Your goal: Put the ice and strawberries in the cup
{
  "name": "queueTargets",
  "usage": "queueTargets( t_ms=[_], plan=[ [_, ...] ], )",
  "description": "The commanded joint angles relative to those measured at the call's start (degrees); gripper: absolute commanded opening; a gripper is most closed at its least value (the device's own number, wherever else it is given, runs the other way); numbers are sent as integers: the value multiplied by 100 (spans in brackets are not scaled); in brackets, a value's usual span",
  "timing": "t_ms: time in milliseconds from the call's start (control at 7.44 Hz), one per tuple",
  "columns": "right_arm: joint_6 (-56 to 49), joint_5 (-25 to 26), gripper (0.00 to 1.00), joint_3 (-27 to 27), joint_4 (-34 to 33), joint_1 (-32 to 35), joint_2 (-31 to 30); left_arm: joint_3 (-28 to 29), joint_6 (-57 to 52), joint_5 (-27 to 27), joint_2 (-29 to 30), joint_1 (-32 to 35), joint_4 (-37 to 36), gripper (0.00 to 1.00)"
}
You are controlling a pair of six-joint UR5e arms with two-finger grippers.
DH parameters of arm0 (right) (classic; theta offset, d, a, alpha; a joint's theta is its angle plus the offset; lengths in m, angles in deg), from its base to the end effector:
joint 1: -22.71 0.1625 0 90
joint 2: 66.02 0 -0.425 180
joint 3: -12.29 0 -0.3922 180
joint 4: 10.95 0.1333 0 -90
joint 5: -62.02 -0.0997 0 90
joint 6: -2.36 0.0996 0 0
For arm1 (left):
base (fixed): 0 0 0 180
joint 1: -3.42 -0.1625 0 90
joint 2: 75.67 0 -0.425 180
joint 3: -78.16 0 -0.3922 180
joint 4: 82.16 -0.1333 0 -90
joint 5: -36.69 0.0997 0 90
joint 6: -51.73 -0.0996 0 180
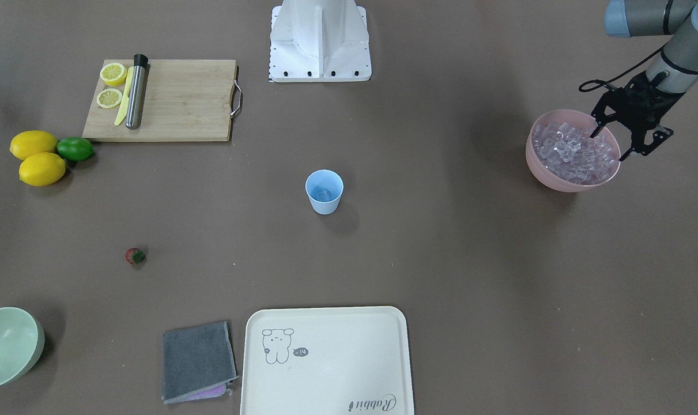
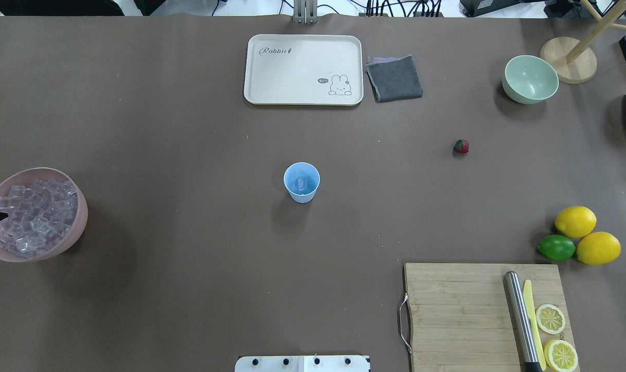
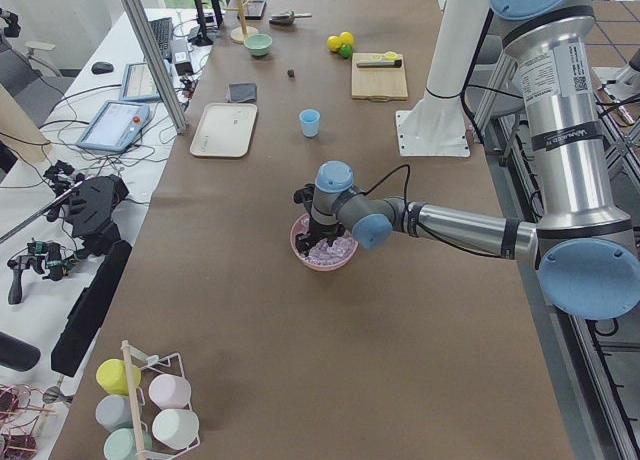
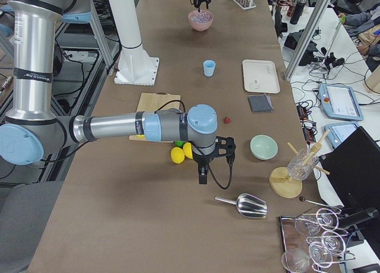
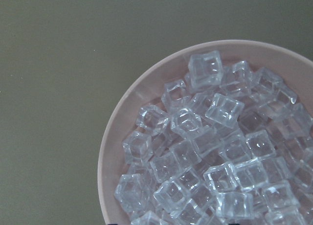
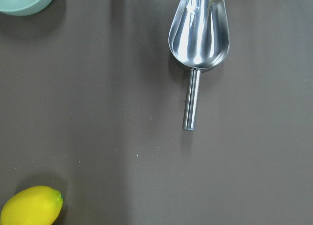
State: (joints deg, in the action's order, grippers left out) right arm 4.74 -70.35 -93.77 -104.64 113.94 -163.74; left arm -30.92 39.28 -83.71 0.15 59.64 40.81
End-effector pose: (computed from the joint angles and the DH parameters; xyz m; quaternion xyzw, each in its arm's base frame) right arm 0.0755 -0.4348 0.5920 0.0342 -0.3614 0.0147 0.9317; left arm 0.1636 -0.3936 0.5477 0.2618 0.3017 0.4366 0.8061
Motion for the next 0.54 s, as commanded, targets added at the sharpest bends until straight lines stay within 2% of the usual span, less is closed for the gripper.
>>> queueTargets(
  t_ms=[0, 403],
  plan=[
    [0, 0, 100, 16, 0, 0, -1, 0, -301, 94, -15, -15, 0, 79],
    [0, 0, 100, 16, 0, 0, -1, -8, -189, 236, -15, -243, -9, 81]
  ],
)
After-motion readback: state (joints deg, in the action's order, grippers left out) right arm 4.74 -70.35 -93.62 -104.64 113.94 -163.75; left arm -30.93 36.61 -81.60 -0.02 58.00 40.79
